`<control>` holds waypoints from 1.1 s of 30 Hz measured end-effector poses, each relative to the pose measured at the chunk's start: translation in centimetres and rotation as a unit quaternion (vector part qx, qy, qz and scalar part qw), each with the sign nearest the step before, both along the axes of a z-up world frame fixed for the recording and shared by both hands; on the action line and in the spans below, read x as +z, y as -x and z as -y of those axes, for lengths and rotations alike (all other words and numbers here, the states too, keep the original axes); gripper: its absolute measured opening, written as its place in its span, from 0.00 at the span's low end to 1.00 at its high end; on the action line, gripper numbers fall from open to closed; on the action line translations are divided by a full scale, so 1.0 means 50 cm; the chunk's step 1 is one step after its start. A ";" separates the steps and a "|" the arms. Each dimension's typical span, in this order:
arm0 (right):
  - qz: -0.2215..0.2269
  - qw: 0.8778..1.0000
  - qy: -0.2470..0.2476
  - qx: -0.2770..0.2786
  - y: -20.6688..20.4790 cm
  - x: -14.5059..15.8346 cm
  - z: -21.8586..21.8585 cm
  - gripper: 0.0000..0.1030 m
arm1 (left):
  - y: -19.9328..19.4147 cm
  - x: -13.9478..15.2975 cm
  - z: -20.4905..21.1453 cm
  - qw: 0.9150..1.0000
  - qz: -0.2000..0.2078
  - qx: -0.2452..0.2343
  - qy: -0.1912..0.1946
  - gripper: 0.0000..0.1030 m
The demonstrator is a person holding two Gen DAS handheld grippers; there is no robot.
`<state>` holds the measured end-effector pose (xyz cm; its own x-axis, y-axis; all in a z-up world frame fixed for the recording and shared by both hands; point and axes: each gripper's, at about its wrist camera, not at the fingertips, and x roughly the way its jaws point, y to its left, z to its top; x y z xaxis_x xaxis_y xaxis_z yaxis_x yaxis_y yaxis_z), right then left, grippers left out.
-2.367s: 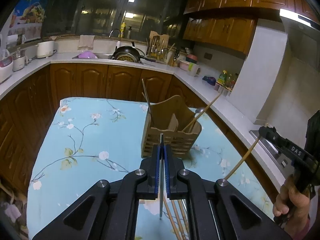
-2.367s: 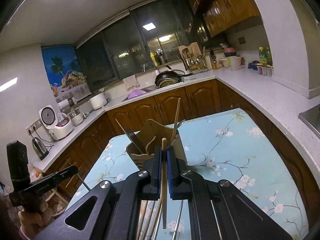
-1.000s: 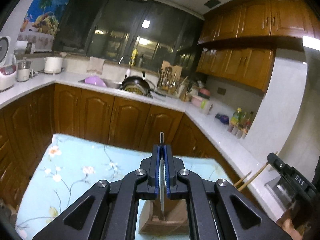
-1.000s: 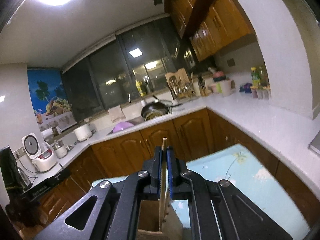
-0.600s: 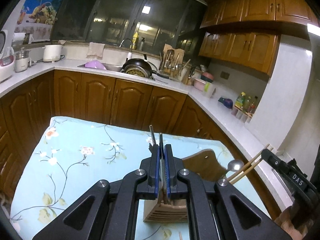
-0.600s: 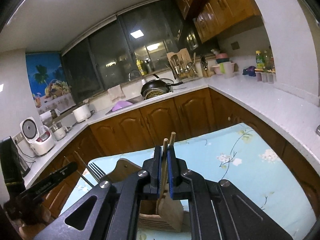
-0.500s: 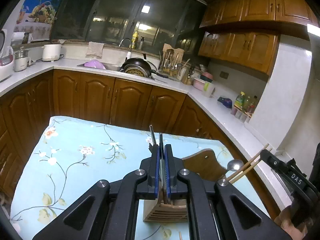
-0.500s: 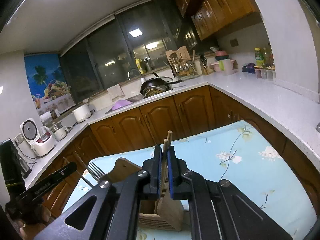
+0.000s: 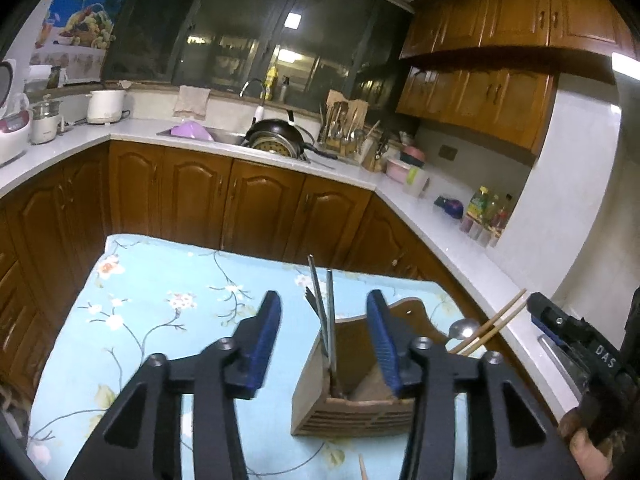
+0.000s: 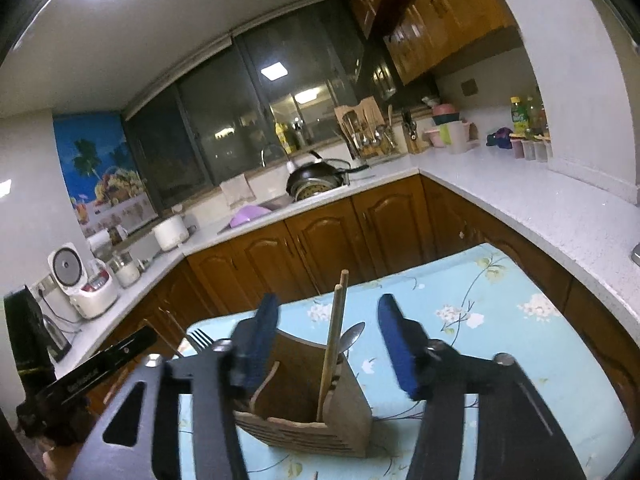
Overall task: Organize utensils
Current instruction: 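Move both open tools back down to the remaining chopsticks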
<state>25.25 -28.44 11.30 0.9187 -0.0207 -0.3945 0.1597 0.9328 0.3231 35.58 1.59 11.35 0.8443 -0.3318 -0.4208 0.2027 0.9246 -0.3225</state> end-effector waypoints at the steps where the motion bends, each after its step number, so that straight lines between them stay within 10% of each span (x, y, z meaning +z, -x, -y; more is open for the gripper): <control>1: 0.006 1.000 -0.004 0.001 0.012 0.004 0.002 0.68 | 0.010 -0.002 -0.007 1.000 0.002 0.004 0.000 0.54; 6: 0.037 0.999 -0.011 -0.004 0.085 0.010 -0.001 0.89 | 0.077 -0.031 -0.045 1.000 -0.004 0.022 0.006 0.66; 33: -0.088 0.996 -0.028 0.009 0.293 -0.170 -0.060 0.91 | 0.343 -0.128 -0.060 0.989 -0.143 0.013 -0.024 0.72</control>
<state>10.59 -25.44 2.81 0.8348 0.0217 -0.5501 0.2018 0.9176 0.3424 18.43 4.57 4.93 0.6970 -0.2849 -0.6580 0.0852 0.9441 -0.3185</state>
